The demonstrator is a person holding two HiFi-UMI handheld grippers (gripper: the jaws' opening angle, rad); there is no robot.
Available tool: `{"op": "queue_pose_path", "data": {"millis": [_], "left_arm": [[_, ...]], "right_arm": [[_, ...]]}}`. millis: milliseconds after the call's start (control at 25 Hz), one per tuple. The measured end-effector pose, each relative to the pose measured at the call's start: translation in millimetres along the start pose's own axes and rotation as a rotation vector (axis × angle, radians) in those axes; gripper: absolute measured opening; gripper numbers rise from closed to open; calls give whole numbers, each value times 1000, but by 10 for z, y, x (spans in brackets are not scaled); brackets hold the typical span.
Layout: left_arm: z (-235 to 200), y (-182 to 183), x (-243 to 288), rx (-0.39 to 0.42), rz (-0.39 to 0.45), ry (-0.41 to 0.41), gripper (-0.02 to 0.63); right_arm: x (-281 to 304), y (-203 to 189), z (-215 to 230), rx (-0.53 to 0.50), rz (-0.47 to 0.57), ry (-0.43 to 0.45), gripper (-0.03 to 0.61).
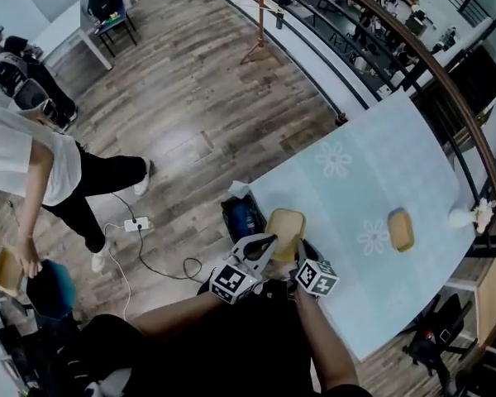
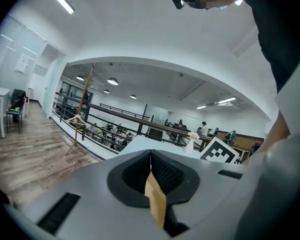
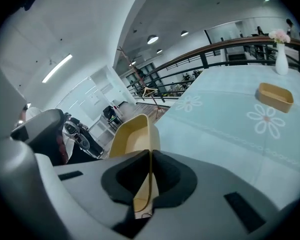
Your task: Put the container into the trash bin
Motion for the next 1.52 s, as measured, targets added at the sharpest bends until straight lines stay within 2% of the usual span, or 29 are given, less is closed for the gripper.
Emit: {"op": "queue_pose_path", "data": {"millis": [120, 320, 480, 600, 920, 1280, 1520], "left_arm": [[-388, -100, -325, -44, 6, 60, 14], [-720, -264, -741, -55, 5, 147, 14], [-1027, -423, -1037, -100, -1, 233, 14], [-1187, -564, -1281, -127, -17, 290, 14], [-1362, -1065, -1434, -197, -11, 469, 14], [-1611, -1351, -1260, -223, -30, 550, 14], [-1633, -1547, -1074, -272, 10, 597, 14]], "right_arm": [[265, -197, -306, -55, -42, 19, 44], [577, -543, -570, -132, -120, 21, 44], [893, -780, -737, -248, -183, 13, 44], [1091, -970, -819, -284, -232, 4, 44], [1739, -1227, -498, -340, -315, -1, 46], [2515, -1584, -139, -365, -395, -19, 46], [2949, -1844, 19, -407, -425, -9, 46]]}}
Point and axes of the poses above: the fingertips, and each gripper's own axes: x forward along the fingers, z to its right, y out of its top, the point moved 1 cm from there along -x, backward along the fingers, and after that the axes turned 12 degrees about x, right-handed, at the moved point
